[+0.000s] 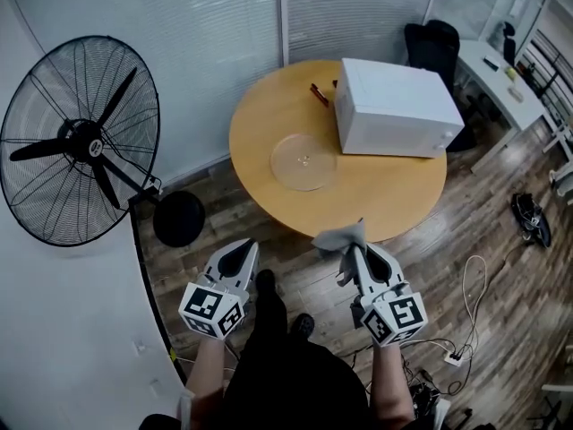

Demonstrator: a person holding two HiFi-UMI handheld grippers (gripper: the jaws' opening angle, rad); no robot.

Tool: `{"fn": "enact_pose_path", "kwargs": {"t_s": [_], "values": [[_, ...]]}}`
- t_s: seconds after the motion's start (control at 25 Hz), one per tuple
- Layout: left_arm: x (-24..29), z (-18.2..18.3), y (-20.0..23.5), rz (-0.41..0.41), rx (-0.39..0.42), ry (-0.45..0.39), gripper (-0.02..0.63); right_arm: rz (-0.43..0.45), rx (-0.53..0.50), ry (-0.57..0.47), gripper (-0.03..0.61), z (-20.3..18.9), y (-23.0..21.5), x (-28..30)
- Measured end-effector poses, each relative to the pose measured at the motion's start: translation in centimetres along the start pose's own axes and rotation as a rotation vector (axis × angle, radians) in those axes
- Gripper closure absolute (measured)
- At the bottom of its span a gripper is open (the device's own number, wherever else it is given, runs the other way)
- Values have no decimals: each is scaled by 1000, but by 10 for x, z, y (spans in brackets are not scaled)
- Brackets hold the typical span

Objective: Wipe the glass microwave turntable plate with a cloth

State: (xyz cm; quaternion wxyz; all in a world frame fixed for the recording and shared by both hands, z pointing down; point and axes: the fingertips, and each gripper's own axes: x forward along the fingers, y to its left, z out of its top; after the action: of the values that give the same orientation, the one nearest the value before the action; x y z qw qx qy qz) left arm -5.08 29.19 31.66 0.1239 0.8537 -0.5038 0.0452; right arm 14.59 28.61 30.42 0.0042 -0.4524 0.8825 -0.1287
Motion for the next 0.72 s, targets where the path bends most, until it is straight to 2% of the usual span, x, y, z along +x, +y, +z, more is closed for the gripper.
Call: {"fn": "enact_pose_path", "kwargs": {"t_s": [0.32,0.72], "values": [[46,10,51,-35,-40,3,618,-19,-33,14,551,19,-10,66],[107,17,124,-114,-84,46,618,-96,-16,41,551,24,-24,154]]}}
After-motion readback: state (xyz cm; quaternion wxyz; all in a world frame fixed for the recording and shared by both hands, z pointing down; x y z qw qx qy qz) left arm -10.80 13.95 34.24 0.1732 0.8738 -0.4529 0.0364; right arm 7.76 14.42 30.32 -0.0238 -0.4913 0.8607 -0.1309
